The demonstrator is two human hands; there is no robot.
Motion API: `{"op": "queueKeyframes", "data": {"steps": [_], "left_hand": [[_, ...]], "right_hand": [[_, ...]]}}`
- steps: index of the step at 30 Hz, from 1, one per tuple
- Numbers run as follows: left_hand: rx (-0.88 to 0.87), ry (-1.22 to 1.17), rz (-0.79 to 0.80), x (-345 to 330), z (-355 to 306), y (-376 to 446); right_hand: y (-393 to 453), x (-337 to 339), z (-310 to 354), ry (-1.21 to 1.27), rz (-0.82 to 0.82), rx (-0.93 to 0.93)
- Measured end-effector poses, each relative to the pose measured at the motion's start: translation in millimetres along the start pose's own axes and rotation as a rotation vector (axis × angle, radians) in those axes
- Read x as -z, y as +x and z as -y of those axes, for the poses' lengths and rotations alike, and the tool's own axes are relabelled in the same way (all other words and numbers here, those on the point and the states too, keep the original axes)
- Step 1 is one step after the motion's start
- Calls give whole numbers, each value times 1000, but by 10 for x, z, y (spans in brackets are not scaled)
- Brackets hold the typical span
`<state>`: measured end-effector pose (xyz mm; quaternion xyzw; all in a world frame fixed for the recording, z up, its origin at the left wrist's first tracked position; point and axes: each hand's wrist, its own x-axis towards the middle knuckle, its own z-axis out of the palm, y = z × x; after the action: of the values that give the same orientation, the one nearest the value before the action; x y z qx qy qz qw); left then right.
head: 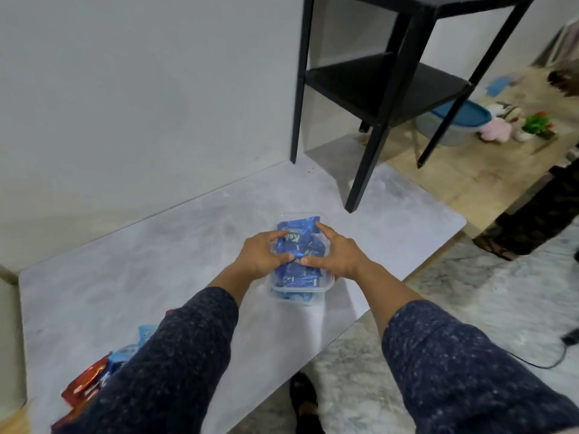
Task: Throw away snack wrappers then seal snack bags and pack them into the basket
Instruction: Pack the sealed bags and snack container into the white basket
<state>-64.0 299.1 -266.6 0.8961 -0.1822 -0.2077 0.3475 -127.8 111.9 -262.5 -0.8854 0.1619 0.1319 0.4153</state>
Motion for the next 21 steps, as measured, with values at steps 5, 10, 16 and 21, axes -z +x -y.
{"op": "queueKeyframes", "data": {"steps": [5, 10, 16, 21], "left_hand": [[-25, -40, 1, -188, 115, -165], [39, -310, 109, -264, 154, -181], [39, -378, 82, -297, 112, -175], [115, -514, 8, -223, 91, -235]], "right_hand": [[-157, -182, -154, 111, 19, -55], [-90, -193, -224, 296, 106, -88], [-6, -193, -296, 407, 168, -28], [80, -99, -153, 333, 195, 57]]}}
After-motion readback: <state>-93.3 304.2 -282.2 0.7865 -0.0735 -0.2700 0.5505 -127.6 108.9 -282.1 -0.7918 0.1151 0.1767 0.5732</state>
